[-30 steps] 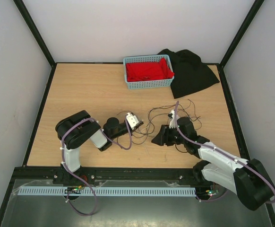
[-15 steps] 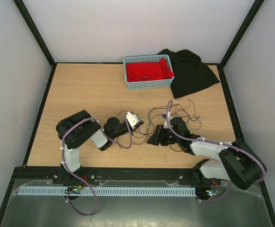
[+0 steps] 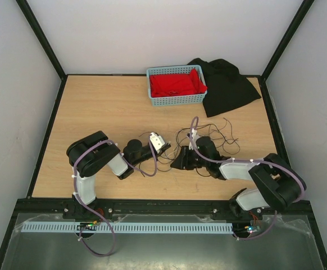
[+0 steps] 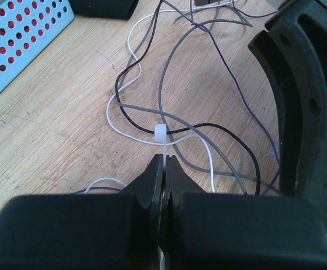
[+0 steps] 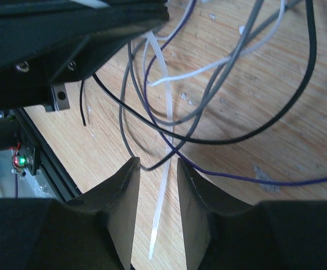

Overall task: Zip-tie the wires
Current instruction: Adjust the cable at the center of the board.

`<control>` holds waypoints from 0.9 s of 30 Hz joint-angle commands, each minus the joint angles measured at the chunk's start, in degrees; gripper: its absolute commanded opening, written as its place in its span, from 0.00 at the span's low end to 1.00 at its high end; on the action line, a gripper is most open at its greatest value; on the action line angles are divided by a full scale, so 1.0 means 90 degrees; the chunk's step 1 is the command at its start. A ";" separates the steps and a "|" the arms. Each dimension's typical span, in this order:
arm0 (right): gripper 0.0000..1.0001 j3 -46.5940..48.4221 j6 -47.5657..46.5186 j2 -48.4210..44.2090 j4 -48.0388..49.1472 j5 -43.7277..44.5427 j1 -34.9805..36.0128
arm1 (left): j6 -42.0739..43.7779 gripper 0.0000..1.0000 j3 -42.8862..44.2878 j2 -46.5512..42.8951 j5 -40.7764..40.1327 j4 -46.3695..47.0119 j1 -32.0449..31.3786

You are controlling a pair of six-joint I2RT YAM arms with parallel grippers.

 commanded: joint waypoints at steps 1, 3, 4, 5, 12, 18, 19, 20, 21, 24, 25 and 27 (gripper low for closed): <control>0.42 0.0266 -0.0039 0.0219 0.0402 0.0036 0.0073 | -0.0116 0.00 0.0048 0.0035 -0.0049 0.0211 0.0025; 0.40 0.0322 -0.0057 0.0351 0.0461 0.0041 0.0087 | -0.0120 0.00 0.0034 0.0034 -0.0063 0.0210 0.0024; 0.38 0.0352 -0.0067 0.0441 0.0497 0.0018 0.0091 | -0.0121 0.00 0.0034 0.0025 -0.0066 0.0205 0.0024; 0.36 0.0368 -0.0068 0.0527 0.0536 0.0019 0.0106 | -0.0136 0.00 0.0035 0.0024 -0.0073 0.0210 0.0026; 0.12 0.0635 0.0005 0.1107 0.0999 -0.0117 0.0292 | -0.0210 0.00 -0.0021 -0.0033 -0.0172 0.0207 0.0025; 0.09 0.1074 0.0062 0.1564 0.1278 -0.0018 0.0543 | -0.0338 0.00 -0.0282 -0.0356 -0.0296 0.0206 0.0264; 0.09 0.1161 0.0059 0.1650 0.1304 0.0028 0.0573 | -0.0347 0.00 -0.0320 -0.0409 -0.0303 0.0204 0.0302; 0.09 0.1250 0.0053 0.1752 0.1341 0.0075 0.0611 | -0.0347 0.00 -0.0365 -0.0447 -0.0300 0.0210 0.0335; 0.09 0.1330 0.0052 0.1853 0.1370 0.0109 0.0645 | -0.0360 0.00 -0.0396 -0.0472 -0.0302 0.0210 0.0361; 0.08 0.1611 0.0066 0.2219 0.1525 0.0110 0.0708 | -0.0430 0.00 -0.0482 -0.0555 -0.0306 0.0208 0.0454; 0.08 0.1712 0.0072 0.2331 0.1557 0.0108 0.0713 | -0.0450 0.00 -0.0518 -0.0588 -0.0318 0.0206 0.0490; 0.08 0.1901 0.0071 0.2492 0.1597 0.0074 0.0717 | -0.0483 0.00 -0.0589 -0.0658 -0.0292 0.0210 0.0582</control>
